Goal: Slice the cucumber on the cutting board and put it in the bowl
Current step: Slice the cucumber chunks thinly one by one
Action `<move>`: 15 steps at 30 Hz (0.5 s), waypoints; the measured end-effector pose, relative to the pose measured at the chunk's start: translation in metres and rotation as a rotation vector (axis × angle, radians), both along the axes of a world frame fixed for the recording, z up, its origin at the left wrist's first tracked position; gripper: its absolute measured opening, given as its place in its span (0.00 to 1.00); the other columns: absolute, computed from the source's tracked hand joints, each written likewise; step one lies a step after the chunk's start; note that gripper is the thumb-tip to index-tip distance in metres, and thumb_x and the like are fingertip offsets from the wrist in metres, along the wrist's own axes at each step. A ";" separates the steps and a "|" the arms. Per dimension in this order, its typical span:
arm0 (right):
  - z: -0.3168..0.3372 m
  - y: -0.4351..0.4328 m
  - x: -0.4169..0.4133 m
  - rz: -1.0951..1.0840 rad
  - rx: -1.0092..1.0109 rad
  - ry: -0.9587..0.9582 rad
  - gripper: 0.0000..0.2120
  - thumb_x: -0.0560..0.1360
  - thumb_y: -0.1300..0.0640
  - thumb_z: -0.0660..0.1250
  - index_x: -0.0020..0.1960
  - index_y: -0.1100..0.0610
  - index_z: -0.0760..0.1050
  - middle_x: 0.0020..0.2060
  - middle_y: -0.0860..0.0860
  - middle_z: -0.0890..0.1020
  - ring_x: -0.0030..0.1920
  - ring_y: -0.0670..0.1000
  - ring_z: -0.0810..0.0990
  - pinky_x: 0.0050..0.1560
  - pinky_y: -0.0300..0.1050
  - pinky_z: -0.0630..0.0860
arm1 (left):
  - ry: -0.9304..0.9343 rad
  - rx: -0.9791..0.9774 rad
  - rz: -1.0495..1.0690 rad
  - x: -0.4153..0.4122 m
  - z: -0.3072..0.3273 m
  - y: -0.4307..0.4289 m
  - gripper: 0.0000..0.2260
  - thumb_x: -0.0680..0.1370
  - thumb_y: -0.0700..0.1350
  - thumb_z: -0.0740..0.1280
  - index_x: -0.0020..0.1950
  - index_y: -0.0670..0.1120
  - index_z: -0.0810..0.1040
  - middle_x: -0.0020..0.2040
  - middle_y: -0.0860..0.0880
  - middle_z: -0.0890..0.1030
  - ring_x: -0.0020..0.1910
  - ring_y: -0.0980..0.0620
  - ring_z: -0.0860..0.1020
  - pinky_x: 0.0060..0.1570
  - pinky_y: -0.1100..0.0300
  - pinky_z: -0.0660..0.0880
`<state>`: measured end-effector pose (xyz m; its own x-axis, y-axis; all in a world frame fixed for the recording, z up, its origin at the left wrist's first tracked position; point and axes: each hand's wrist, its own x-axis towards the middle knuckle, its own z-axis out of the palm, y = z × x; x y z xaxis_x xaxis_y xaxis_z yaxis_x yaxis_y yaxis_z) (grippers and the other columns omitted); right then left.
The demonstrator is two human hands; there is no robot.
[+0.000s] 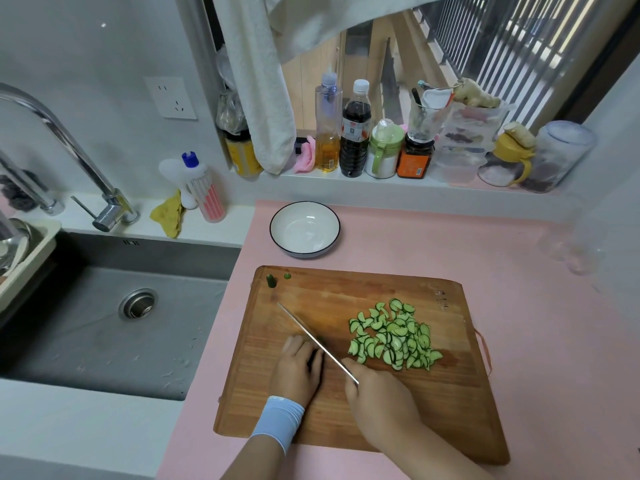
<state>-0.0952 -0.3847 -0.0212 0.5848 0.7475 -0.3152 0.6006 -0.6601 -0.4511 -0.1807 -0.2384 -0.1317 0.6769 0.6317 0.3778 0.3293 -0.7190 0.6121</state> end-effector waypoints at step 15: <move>-0.013 0.011 0.005 -0.016 -0.012 0.010 0.20 0.83 0.47 0.53 0.75 0.39 0.67 0.51 0.49 0.85 0.52 0.52 0.82 0.49 0.45 0.76 | -0.021 -0.010 0.000 -0.002 0.003 0.000 0.06 0.76 0.43 0.66 0.43 0.43 0.81 0.42 0.50 0.78 0.44 0.52 0.74 0.48 0.64 0.73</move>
